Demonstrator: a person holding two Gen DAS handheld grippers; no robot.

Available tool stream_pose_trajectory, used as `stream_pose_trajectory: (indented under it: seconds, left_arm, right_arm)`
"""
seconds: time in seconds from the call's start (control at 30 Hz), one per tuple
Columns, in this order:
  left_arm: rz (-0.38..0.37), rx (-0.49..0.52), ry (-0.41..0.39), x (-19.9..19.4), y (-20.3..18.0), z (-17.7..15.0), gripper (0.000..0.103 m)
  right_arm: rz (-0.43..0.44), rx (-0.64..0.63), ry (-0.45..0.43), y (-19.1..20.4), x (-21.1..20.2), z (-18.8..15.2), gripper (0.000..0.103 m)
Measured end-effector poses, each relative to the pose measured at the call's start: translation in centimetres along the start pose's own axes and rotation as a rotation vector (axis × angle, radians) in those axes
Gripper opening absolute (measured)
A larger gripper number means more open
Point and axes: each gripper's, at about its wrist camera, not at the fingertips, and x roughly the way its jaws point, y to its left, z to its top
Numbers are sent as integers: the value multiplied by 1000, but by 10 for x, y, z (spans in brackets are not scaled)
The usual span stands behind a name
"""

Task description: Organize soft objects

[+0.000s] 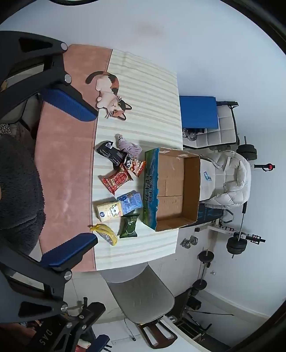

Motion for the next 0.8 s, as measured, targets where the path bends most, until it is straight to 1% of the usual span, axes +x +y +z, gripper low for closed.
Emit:
stream_pose_trajectory:
  seconds: [0.13,0.27,0.4,0.47,0.6,0.8]
  left_arm:
    - [-5,-2,-18,-2,1,-1,103]
    - [-7,2,-19,-5,-5,0,103]
    - [-9,9,-30,-8,-8,-1,103]
    - [-12,3,-32,-8,-8,-2,103]
    - [-13,-4,-30,-4,-10,-3,103]
    - [-11,0,-37,-7,-5,-5,103]
  right_arm:
    - [-5,6,-13,5,-3,1,103]
    - [43,34,-28,-6,-6,-3,103]
    - [36,30,-19,-6,-4,-3,103]
    - [33,30,-29,-9,-11,-3,103]
    - [31,23,-34,-9,-13,-5,103]
    - [34,15,-27,-7,-14,-4,103]
